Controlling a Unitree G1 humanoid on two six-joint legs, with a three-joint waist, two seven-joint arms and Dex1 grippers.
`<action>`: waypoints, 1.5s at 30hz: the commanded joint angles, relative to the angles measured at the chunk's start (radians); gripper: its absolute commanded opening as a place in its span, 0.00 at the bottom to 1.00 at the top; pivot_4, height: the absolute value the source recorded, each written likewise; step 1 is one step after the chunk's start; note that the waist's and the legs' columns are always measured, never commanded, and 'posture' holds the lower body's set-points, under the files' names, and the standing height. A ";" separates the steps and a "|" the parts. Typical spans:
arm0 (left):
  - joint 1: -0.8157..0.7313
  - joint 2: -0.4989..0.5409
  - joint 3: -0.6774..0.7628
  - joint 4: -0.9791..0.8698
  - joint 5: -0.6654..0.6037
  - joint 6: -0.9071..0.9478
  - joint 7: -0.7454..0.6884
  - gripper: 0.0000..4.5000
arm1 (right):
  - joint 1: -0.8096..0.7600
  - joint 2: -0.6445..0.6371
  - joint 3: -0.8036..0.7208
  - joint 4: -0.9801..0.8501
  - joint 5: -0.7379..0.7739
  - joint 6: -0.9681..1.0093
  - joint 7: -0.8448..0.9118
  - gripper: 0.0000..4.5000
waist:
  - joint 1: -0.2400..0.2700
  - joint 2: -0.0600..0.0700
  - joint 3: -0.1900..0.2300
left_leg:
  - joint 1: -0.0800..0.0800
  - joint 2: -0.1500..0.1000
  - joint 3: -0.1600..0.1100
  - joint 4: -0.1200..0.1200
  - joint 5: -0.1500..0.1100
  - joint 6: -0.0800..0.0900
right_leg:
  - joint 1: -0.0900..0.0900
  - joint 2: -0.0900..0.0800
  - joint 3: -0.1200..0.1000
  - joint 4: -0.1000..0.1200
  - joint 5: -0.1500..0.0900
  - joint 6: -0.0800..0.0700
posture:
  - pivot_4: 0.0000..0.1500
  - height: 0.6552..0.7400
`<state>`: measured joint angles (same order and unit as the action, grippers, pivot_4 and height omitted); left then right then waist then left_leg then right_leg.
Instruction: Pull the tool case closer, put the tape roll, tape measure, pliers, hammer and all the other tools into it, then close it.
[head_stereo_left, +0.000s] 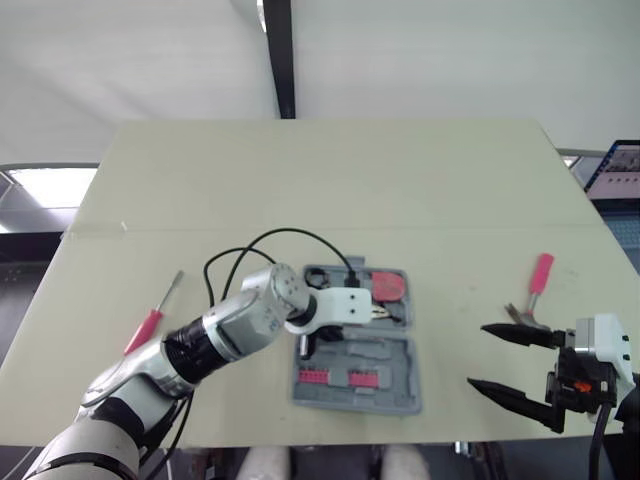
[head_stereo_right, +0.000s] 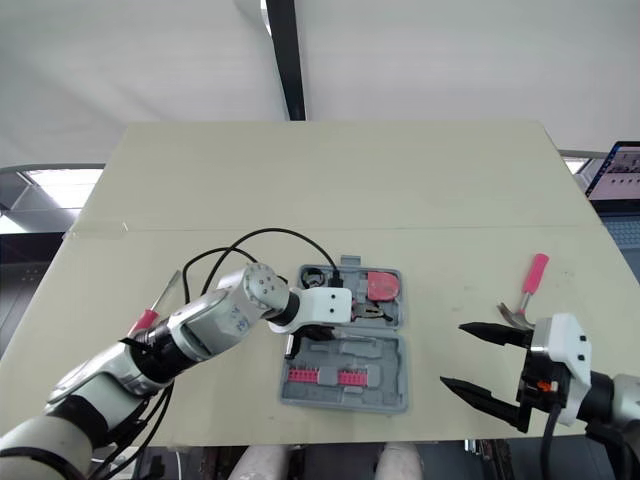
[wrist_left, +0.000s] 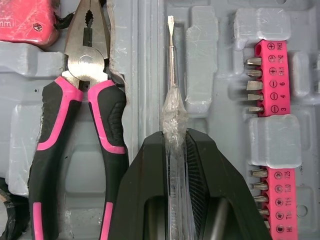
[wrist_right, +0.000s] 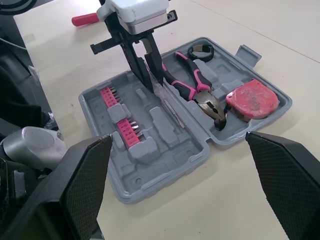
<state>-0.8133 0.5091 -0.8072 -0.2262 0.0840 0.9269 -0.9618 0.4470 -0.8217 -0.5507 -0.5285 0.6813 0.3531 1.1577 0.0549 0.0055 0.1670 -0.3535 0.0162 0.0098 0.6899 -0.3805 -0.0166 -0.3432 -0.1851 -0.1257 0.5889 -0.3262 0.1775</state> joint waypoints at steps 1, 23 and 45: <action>-0.001 0.000 -0.009 -0.021 0.007 -0.005 -0.015 0.01 | 0.003 -0.002 -0.024 -0.032 0.020 0.003 -0.005 1.00 | 0.000 0.000 0.000 | 0.000 0.000 0.000 0.000 0.000 0.000 | 0.000 0.000 0.000 0.000 0.000 0.000 | 1.00 1.00; 0.364 -0.006 0.379 -0.097 -0.159 -0.280 0.086 0.00 | -0.034 -0.002 -0.010 -0.032 0.028 0.019 -0.021 1.00 | -0.005 0.000 0.000 | 0.000 0.000 0.000 0.000 0.000 0.000 | 0.000 0.000 0.000 0.000 0.000 0.000 | 1.00 1.00; 0.459 -0.069 0.357 0.116 -0.040 -0.616 0.138 0.00 | -0.036 -0.012 -0.043 -0.038 0.035 0.045 -0.019 1.00 | -0.001 0.001 0.000 | 0.000 0.000 -0.001 0.002 0.000 0.001 | 0.001 0.000 -0.001 0.001 0.000 0.000 | 1.00 1.00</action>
<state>-0.3465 0.4458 -0.4416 -0.1037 0.0358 0.3232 -0.8225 0.4078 -0.8234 -0.5541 -0.5402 0.6941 0.3954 1.1387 0.0537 0.0062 0.1666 -0.3531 0.0163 0.0090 0.6919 -0.3810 -0.0158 -0.3421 -0.1852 -0.1264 0.5897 -0.3261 0.1777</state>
